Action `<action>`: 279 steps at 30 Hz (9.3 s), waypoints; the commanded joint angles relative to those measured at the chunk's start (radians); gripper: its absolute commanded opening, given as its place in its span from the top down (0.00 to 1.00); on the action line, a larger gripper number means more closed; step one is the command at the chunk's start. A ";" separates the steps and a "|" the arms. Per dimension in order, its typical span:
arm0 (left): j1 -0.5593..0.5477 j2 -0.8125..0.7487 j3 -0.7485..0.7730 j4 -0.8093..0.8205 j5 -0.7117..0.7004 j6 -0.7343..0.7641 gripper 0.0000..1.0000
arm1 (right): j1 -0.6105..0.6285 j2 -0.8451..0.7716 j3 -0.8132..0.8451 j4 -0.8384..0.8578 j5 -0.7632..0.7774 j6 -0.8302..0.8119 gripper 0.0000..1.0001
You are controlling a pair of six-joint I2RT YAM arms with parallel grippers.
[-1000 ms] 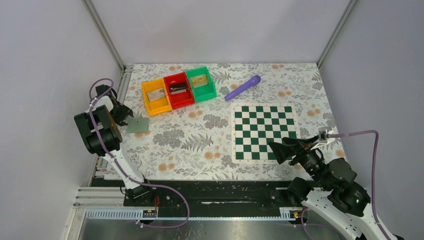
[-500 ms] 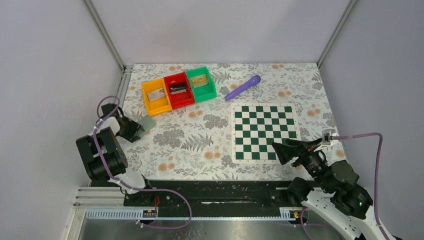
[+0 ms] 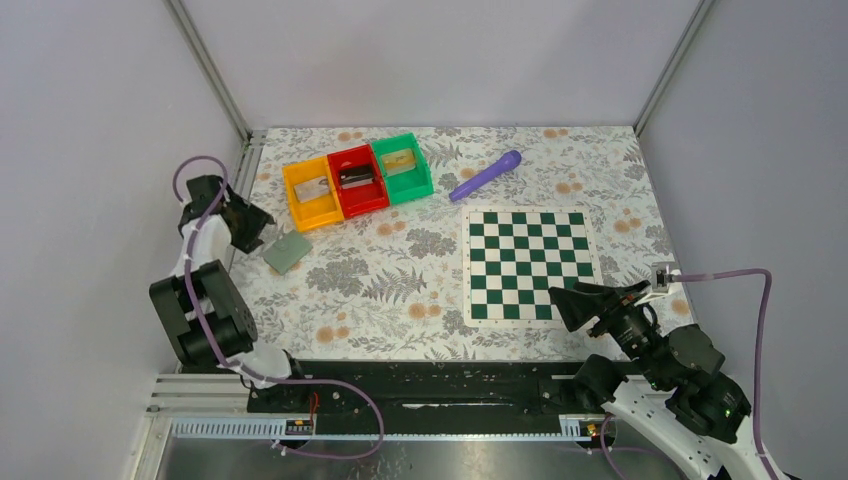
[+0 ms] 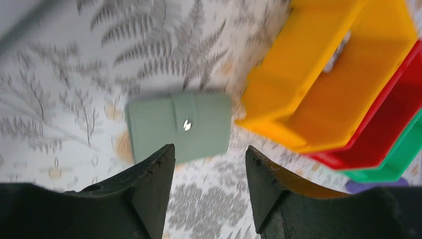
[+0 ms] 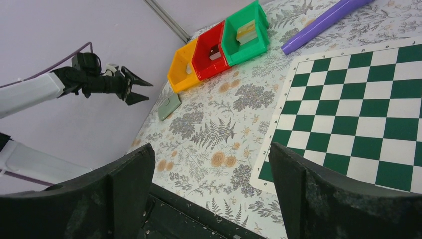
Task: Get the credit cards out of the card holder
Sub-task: Move the card holder to the center of the board, then open the card holder at the center of the board.
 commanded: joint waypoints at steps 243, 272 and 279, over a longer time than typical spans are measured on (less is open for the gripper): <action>-0.573 -0.236 -0.641 0.692 0.193 -0.298 0.58 | 0.168 2.118 0.900 0.011 0.029 0.002 0.62; -0.768 -0.074 -0.683 0.878 0.255 -0.300 0.46 | 0.145 1.795 0.527 0.389 -0.105 0.172 1.00; -0.793 -0.058 -0.716 0.970 0.285 -0.319 0.47 | 0.109 1.766 0.448 0.475 -0.147 0.247 1.00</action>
